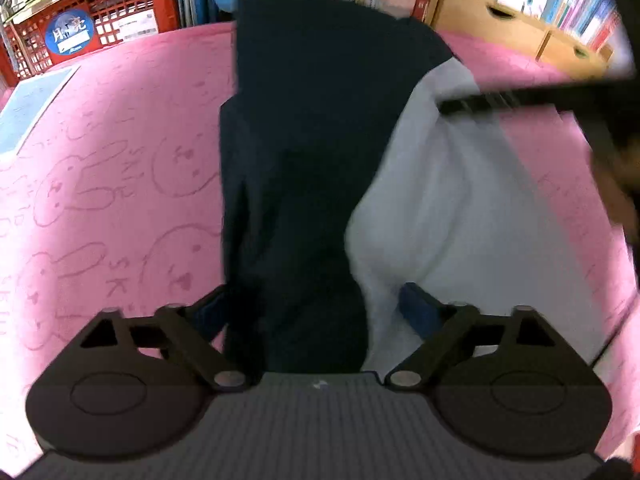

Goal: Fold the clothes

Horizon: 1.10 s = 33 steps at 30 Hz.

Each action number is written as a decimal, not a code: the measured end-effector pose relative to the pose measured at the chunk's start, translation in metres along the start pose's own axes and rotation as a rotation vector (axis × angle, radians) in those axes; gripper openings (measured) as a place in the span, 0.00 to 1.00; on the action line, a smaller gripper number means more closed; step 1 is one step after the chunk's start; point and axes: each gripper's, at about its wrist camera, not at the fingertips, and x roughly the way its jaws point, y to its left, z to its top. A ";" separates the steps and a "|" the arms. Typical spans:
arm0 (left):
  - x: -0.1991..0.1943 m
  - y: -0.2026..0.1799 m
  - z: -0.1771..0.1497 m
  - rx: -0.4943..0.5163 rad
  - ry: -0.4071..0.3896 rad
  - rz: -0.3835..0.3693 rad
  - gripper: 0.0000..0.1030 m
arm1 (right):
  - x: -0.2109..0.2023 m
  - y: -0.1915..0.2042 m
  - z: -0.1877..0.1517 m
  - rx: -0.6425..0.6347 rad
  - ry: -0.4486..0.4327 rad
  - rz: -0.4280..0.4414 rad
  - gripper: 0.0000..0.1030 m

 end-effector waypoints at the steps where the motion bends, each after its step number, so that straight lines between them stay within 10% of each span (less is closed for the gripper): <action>1: 0.002 0.005 0.000 -0.019 0.002 -0.012 0.97 | 0.011 -0.003 0.010 0.009 -0.011 -0.007 0.30; 9: 0.002 0.016 -0.005 0.031 -0.001 -0.053 1.00 | 0.054 -0.036 0.093 0.189 -0.045 -0.023 0.30; 18: -0.004 0.030 -0.010 0.021 0.004 -0.094 1.00 | 0.043 -0.004 0.068 0.012 0.046 -0.038 0.27; 23: -0.016 0.060 -0.009 -0.107 0.044 -0.117 1.00 | 0.037 -0.027 0.088 0.235 -0.083 -0.087 0.39; 26: -0.028 0.095 -0.006 -0.265 0.045 -0.117 1.00 | -0.013 -0.022 0.066 0.181 -0.210 -0.104 0.72; 29: -0.043 0.121 0.006 -0.377 0.007 -0.033 0.91 | -0.048 -0.012 0.022 0.084 -0.186 -0.086 0.74; 33: -0.058 0.137 0.056 -0.444 -0.099 -0.171 0.91 | -0.076 0.026 -0.046 -0.076 -0.077 0.017 0.75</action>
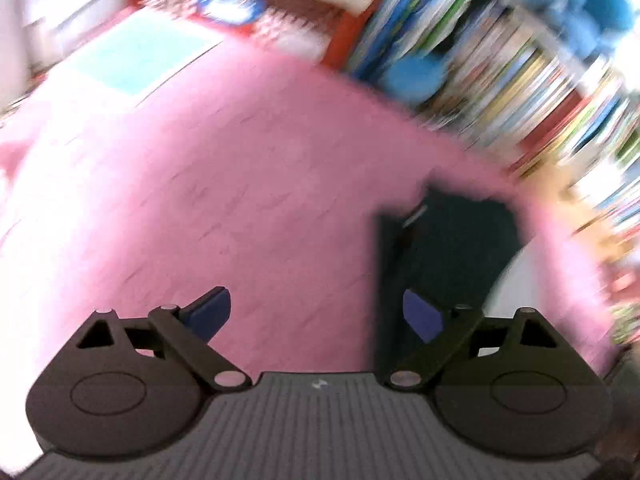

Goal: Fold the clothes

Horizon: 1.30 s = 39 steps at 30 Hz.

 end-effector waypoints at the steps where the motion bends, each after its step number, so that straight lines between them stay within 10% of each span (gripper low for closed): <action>1: 0.006 -0.013 0.013 0.026 0.018 -0.068 0.93 | -0.002 0.015 -0.015 -0.059 0.030 0.023 0.75; 6: 0.082 -0.112 0.059 0.209 0.176 -0.359 1.00 | -0.002 0.070 -0.071 -0.272 0.049 0.019 0.75; 9: 0.137 -0.157 0.063 0.249 0.273 -0.395 0.97 | -0.003 0.071 -0.076 -0.212 0.043 0.031 0.76; 15: 0.211 -0.177 0.065 0.180 0.371 -0.286 0.40 | -0.007 0.073 -0.090 -0.156 -0.025 0.020 0.76; 23: 0.222 -0.146 0.096 -0.032 0.415 -0.522 0.16 | -0.015 0.072 -0.100 -0.105 -0.074 0.019 0.78; 27: 0.214 -0.146 0.116 -0.034 0.404 -0.522 0.22 | -0.015 0.072 -0.102 -0.105 -0.083 0.031 0.78; 31: 0.204 -0.159 0.109 0.135 0.457 -0.443 0.85 | -0.013 0.065 -0.100 -0.105 -0.091 0.038 0.79; 34: 0.203 -0.169 0.094 0.218 0.476 -0.412 0.84 | -0.012 0.063 -0.102 -0.106 -0.095 0.044 0.80; 36: 0.209 -0.176 0.086 0.225 0.448 -0.413 0.53 | -0.010 0.061 -0.100 -0.110 -0.094 0.048 0.80; 37: 0.215 -0.179 0.084 0.207 0.444 -0.397 0.20 | -0.010 0.061 -0.099 -0.112 -0.093 0.050 0.80; 39: 0.232 -0.186 0.088 0.135 0.446 -0.368 0.11 | -0.010 0.060 -0.098 -0.120 -0.087 0.054 0.81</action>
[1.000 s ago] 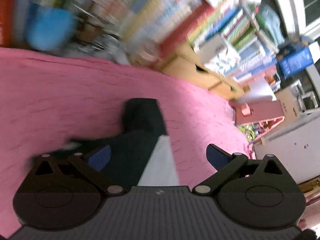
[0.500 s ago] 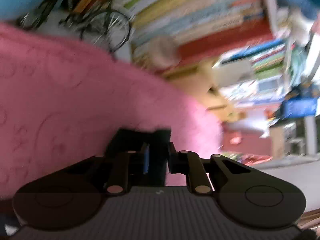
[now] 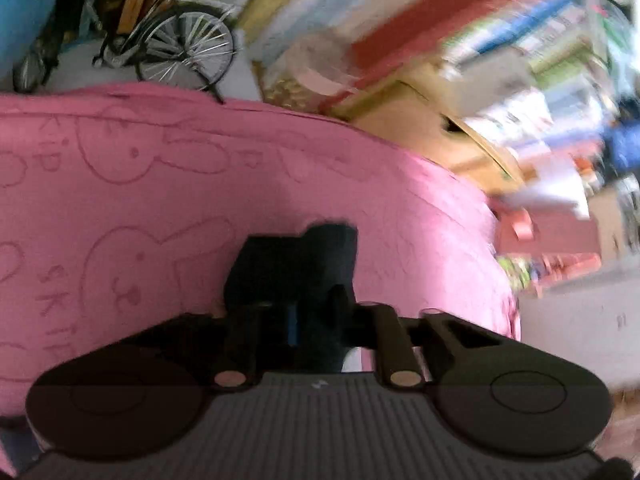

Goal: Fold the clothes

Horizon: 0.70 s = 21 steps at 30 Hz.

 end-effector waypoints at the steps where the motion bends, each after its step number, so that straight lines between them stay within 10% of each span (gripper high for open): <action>1: 0.001 0.001 0.005 -0.018 -0.016 -0.011 0.09 | 0.000 0.000 0.000 -0.001 0.001 0.001 0.81; 7: -0.040 -0.010 0.033 -0.018 -0.178 -0.016 0.03 | -0.001 0.000 -0.001 0.002 -0.001 0.001 0.81; 10: -0.081 -0.026 0.021 0.108 -0.262 0.122 0.09 | -0.001 -0.001 0.000 -0.006 0.006 0.013 0.83; 15: -0.138 -0.033 -0.079 0.298 -0.285 0.311 0.31 | -0.001 -0.007 0.007 -0.056 0.040 0.068 0.90; 21: -0.149 -0.022 -0.236 0.241 -0.164 0.520 0.41 | -0.027 -0.020 0.007 -0.148 0.030 0.074 0.91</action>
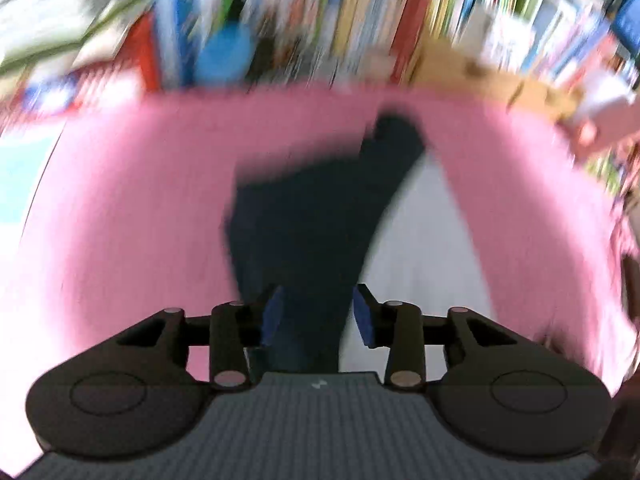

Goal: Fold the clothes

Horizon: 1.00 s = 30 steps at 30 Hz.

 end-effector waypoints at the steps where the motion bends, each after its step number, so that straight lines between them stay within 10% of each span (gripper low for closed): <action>1: -0.004 0.000 -0.023 -0.011 0.025 0.022 0.47 | -0.005 -0.002 -0.003 -0.011 -0.003 -0.009 0.92; 8: 0.021 0.014 -0.120 -0.177 0.161 0.268 0.51 | -0.040 -0.009 -0.039 -0.101 0.060 -0.054 0.96; 10: 0.021 0.022 -0.121 -0.230 0.135 0.333 0.48 | -0.046 -0.006 -0.048 -0.150 0.087 -0.088 0.96; 13: -0.001 -0.002 -0.113 -0.052 0.000 0.458 0.48 | -0.050 0.002 -0.057 -0.225 0.092 -0.137 0.96; 20: -0.015 -0.081 -0.114 0.459 -0.175 0.396 0.50 | -0.034 0.009 -0.045 -0.159 0.057 -0.165 0.79; 25: 0.006 -0.116 -0.123 0.648 -0.236 0.311 0.58 | -0.027 -0.001 -0.032 -0.036 0.068 -0.208 0.76; 30: 0.035 -0.075 -0.113 0.384 -0.087 0.370 0.64 | -0.028 0.003 -0.037 -0.040 0.093 -0.230 0.76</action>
